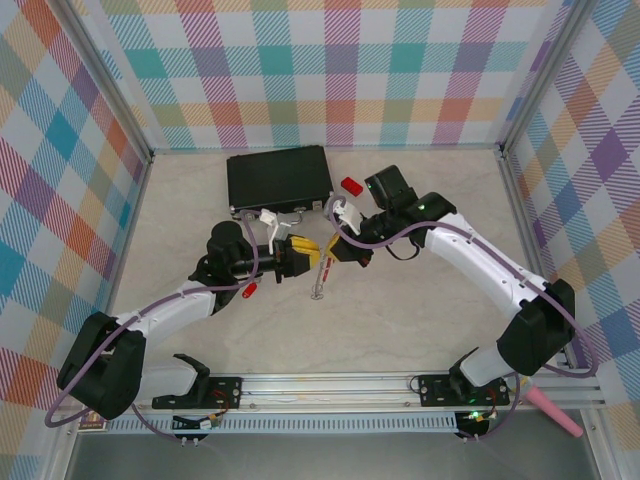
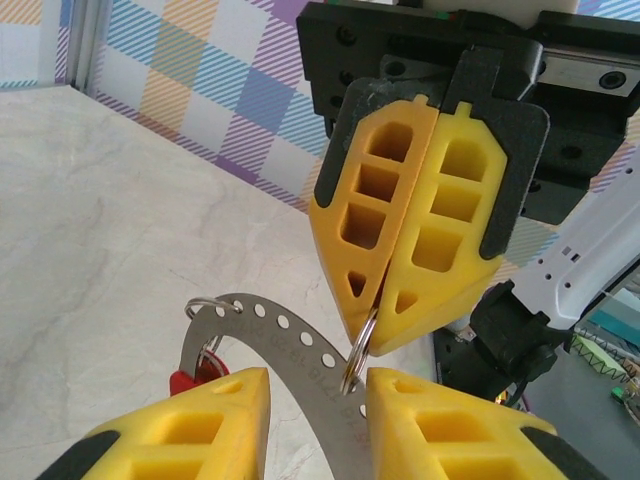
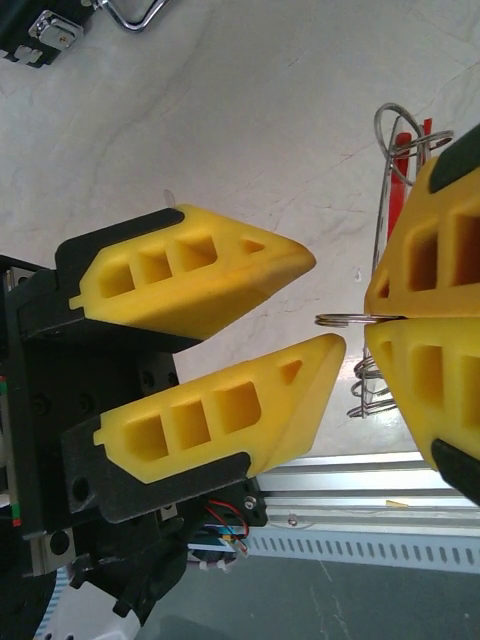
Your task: Put the keys on the keyring
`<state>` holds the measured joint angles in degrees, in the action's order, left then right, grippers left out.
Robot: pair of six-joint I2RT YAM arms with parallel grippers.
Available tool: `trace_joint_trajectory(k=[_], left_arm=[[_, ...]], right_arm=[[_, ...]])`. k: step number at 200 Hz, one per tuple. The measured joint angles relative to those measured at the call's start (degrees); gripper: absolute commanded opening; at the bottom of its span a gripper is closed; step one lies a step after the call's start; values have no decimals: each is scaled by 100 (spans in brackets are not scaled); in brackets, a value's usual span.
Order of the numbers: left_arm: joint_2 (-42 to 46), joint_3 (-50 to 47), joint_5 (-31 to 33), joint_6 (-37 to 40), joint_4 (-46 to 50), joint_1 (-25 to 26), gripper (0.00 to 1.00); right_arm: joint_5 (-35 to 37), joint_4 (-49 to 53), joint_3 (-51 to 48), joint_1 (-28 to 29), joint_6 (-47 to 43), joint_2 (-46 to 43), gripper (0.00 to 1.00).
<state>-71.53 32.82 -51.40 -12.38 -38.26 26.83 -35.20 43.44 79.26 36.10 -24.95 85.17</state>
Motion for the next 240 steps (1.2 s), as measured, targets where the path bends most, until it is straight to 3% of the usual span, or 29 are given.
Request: trace_joint_trajectory(k=[52,152,206,220,240], left_arm=[[0,0,-50,-33,-149,0,25],[-4,0,-361,-144,-243,-4,0],[-13,0,-376,-175,-282,-4,0],[-17,0,-409,-192,-291,-4,14],[-44,0,-431,-282,-396,-4,14]], right_arm=[[-17,-2,2,96,0,28,0],[50,0,4,122,2,28,0],[46,-2,4,122,4,28,0],[22,0,4,120,4,28,0],[-68,-26,4,146,4,28,0]])
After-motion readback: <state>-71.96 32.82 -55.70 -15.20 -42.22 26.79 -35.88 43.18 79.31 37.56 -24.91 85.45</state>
